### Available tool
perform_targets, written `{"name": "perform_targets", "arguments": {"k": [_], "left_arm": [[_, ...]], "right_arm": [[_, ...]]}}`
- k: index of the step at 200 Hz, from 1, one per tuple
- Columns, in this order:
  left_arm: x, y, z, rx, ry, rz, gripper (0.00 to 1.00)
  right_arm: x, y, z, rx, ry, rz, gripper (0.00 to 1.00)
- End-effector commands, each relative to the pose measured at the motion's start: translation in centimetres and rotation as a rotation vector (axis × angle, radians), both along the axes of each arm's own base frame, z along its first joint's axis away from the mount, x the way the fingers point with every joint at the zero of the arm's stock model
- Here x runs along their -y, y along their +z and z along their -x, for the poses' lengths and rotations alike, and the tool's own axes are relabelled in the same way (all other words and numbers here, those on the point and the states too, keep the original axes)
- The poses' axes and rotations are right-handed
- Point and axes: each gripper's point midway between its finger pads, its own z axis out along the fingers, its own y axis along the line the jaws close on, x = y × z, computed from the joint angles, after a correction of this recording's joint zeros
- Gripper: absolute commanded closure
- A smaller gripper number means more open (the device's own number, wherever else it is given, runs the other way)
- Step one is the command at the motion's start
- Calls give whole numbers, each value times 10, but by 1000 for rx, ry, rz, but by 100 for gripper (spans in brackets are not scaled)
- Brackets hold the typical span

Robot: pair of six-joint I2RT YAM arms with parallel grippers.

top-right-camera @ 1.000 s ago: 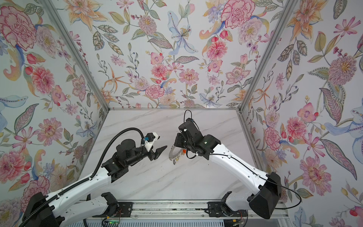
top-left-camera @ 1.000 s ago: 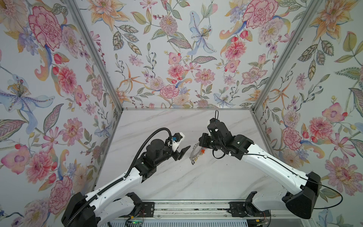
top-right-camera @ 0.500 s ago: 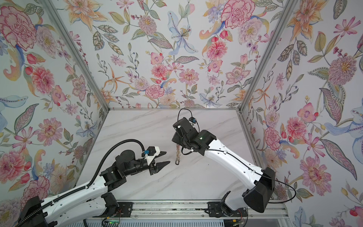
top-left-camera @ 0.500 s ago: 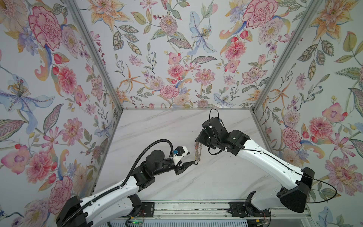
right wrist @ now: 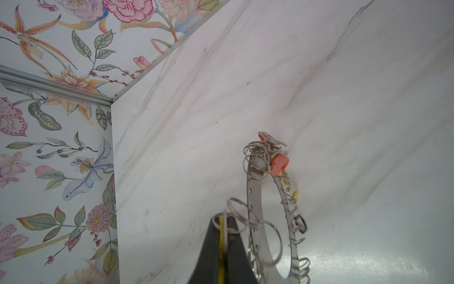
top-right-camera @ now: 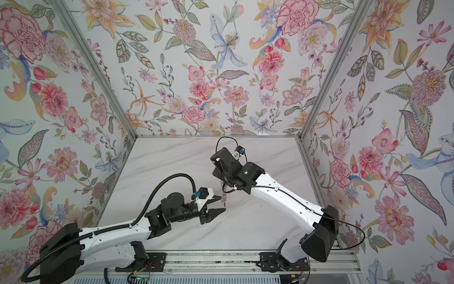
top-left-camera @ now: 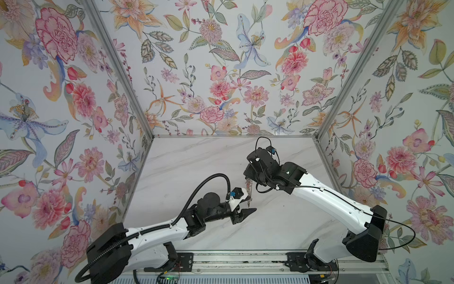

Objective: Remove the keys from the keyring

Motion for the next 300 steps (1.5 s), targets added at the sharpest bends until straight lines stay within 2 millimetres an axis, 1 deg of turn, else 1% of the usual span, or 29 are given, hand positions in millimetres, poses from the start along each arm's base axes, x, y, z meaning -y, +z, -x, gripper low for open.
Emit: {"name": "perform_targets", "arguments": {"k": [1,7,34,50,64,75,93,120,153,184,220,247,269,270,273,285,300], "left_arm": [[13,25,2,12,12,95,40],[16,23,1,7,24,93,39],[19,11,-23,-25,137,66,37],[17,8,-41,-16,235,48,36],[12,4,-59,-2,331,40,36],[6,9,-73,6,383,77,38],[-5,19,-85,36,457,146,40],[-9,35,-93,82,479,224,43],[-8,35,-105,91,475,260,46],[-6,35,-106,108,463,283,48],[0,48,-110,148,470,308,49],[-3,54,-116,174,499,324,51],[-4,67,-119,204,513,347,53],[-1,59,-121,200,515,329,53],[1,53,-124,195,520,315,54],[0,51,-130,191,538,309,57],[-2,51,-135,188,544,323,58]], "right_arm": [[5,22,-6,67,-76,-38,100],[5,22,-6,65,-81,-42,100],[3,25,-6,68,-99,-63,100],[2,29,-7,74,-108,-77,100],[2,30,-8,73,-123,-92,100],[1,30,-8,68,-129,-100,100],[1,30,-7,57,-148,-127,100],[3,31,-7,49,-197,-171,100],[2,35,-8,42,-247,-249,100],[4,39,-10,52,-284,-321,100],[-1,39,-11,45,-296,-365,100],[-3,40,-12,44,-300,-386,100],[-4,42,-12,49,-302,-401,100],[-4,42,-12,49,-303,-402,100],[-4,43,-13,50,-304,-404,100],[-5,45,-13,55,-300,-417,100],[-6,46,-12,53,-297,-425,100]]}}
